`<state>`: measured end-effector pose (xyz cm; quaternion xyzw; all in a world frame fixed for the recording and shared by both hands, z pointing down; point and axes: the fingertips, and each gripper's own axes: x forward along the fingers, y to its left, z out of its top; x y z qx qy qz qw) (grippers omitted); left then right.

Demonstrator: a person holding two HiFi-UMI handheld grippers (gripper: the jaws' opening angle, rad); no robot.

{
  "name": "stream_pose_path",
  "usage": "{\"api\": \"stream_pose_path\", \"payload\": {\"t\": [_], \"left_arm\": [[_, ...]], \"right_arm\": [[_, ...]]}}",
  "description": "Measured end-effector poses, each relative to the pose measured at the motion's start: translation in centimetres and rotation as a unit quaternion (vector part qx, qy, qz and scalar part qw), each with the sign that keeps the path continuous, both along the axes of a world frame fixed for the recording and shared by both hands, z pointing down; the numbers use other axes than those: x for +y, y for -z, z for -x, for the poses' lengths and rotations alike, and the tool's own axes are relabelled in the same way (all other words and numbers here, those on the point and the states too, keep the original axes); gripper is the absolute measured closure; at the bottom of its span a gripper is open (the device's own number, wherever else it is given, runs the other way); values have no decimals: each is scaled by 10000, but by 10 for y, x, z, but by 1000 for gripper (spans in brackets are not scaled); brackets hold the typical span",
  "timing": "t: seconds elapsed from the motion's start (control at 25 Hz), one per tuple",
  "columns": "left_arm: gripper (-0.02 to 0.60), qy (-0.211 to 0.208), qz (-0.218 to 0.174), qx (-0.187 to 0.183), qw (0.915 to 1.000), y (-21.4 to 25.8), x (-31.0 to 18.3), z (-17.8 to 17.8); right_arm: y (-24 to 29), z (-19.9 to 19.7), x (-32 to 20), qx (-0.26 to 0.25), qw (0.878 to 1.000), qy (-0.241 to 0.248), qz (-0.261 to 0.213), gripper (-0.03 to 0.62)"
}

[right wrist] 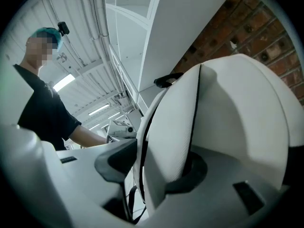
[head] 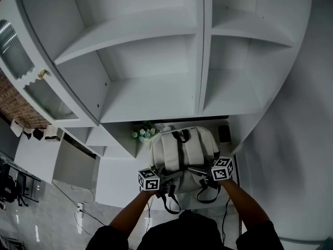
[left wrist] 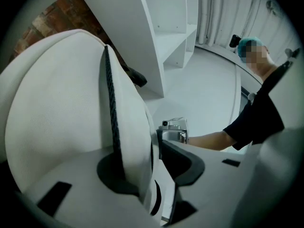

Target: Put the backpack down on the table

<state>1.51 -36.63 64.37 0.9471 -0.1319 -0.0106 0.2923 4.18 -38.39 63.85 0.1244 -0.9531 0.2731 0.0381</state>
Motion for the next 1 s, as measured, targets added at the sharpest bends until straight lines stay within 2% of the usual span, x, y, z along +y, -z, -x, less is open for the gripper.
{"api": "stream_pose_path", "payload": {"t": [0.16, 0.32, 0.48, 0.68, 1.0], "left_arm": [[403, 222, -15, -34, 9997, 1, 0, 7], [402, 347, 9, -94, 9994, -4, 4, 18], [393, 701, -27, -187, 9974, -6, 5, 31], [393, 1204, -297, -251, 9920, -4, 2, 50], [393, 1436, -312, -250, 9888, 0, 8, 68]], "right_arm": [[-1, -8, -4, 156, 9996, -253, -6, 384], [-4, -14, -1, 319, 9984, -464, -11, 375], [-9, -21, 3, 505, 9960, -741, -2, 364], [-12, -33, 6, 698, 9911, -1131, -47, 340], [-11, -53, 15, 819, 9830, -1641, -103, 336]]}}
